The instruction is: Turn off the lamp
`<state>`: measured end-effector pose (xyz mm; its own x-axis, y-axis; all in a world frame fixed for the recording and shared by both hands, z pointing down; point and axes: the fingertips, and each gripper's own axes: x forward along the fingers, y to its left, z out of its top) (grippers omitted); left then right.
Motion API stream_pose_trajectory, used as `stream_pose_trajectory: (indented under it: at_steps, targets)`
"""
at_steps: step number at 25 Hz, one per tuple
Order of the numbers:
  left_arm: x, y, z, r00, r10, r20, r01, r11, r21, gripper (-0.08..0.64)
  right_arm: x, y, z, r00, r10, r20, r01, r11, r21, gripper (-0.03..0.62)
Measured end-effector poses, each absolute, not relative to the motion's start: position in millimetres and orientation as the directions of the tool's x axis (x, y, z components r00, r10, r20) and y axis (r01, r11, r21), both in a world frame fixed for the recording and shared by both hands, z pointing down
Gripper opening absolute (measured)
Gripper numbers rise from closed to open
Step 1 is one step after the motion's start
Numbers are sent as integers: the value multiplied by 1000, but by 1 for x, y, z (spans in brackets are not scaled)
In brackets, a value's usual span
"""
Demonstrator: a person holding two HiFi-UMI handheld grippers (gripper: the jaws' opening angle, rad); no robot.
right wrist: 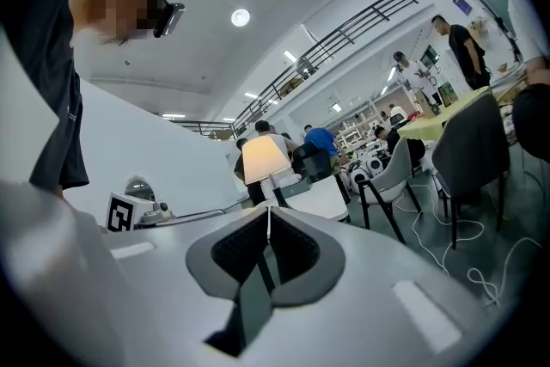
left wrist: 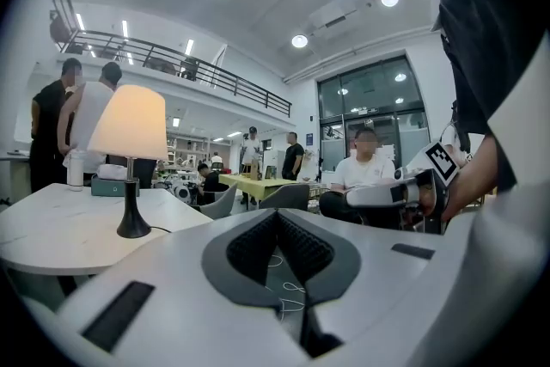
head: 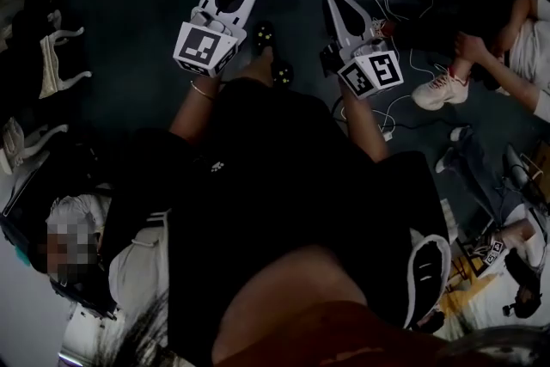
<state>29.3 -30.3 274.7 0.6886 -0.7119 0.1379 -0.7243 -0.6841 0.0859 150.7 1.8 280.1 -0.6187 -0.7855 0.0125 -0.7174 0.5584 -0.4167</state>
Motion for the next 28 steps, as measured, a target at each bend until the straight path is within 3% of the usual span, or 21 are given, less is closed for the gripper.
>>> stream_pose_trajectory:
  at_steps: [20, 28]
  targets:
    - [-3, -127, 331, 687, -713, 142, -727, -671, 148, 8, 112, -92, 311, -626, -777, 68, -732, 555, -395, 2]
    - [-2, -146, 367, 679, -704, 210, -734, -649, 200, 9, 114, -104, 327, -606, -789, 103, -756, 532, -380, 3]
